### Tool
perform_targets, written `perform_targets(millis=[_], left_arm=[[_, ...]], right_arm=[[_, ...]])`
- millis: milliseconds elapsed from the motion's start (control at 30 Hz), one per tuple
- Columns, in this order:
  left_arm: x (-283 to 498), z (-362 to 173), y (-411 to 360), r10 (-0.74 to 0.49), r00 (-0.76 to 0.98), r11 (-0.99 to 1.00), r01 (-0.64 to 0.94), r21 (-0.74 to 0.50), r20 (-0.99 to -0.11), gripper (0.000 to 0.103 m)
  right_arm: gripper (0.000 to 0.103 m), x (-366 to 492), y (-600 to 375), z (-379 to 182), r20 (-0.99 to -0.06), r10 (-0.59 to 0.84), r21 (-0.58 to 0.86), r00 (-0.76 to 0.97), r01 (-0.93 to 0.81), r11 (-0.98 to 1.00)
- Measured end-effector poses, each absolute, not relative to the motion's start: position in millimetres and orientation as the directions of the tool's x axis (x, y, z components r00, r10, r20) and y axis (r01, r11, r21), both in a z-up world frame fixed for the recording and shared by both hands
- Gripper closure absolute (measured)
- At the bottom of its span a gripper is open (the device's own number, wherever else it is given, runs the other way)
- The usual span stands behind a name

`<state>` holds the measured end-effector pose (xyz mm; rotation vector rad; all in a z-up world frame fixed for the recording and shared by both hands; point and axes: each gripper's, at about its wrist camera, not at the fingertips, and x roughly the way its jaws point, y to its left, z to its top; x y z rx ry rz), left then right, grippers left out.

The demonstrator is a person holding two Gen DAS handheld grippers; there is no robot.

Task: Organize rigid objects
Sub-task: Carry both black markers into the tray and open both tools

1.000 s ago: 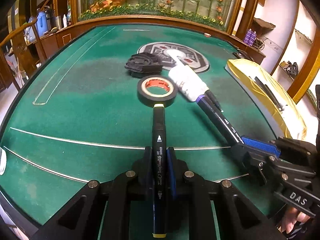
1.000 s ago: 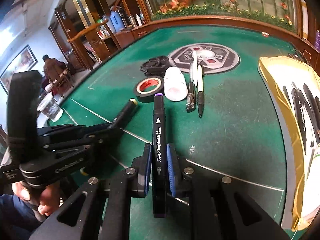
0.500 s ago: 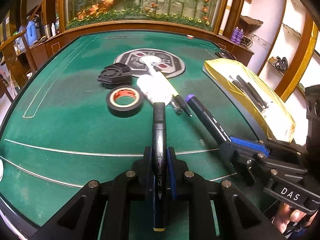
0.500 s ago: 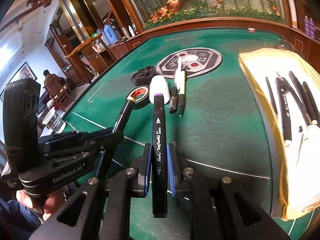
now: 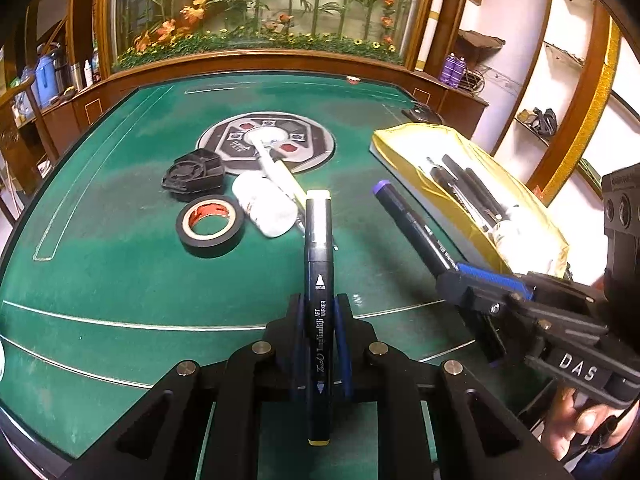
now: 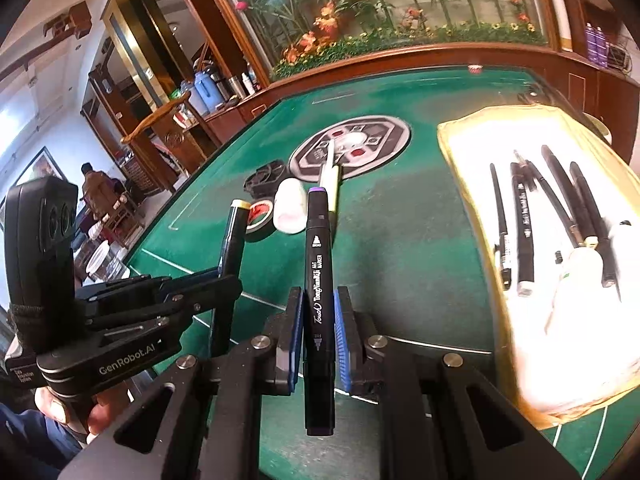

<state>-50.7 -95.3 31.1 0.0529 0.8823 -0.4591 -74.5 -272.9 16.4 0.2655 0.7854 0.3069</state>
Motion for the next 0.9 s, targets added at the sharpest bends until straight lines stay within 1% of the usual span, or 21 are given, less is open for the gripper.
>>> perform_targets(millis=[400, 567, 733, 900], left_arm=[[-45.7, 53.1, -126.2, -0.444, 0.504, 0.862, 0.468, -0.198, -0.741, 0.088], [-41.7, 68.4, -151.7, -0.484, 0.486, 0.836, 0.504, -0.219, -0.728, 0.088], [-36.2, 81.4, -192.8, -0.527, 0.448, 0.8, 0.549, -0.243, -0.722, 0.088], [-29.3, 92.8, -232.4, -0.545, 0.429, 0.774, 0.587, -0.236, -0.72, 0.088]], right_arm=[[0.089, -89.7, -332.2, 35.8, -0.593, 0.31, 0.385, 0.743, -0.077, 0.92], [0.089, -95.8, -370.8, 44.9, -0.573, 0.252, 0.398, 0.78, -0.004, 0.917], [0.089, -95.0, -402.9, 47.3, -0.58, 0.203, 0.401, 0.789, 0.06, 0.914], [0.089, -93.0, -428.6, 44.1, -0.595, 0.161, 0.387, 0.787, 0.105, 0.916]])
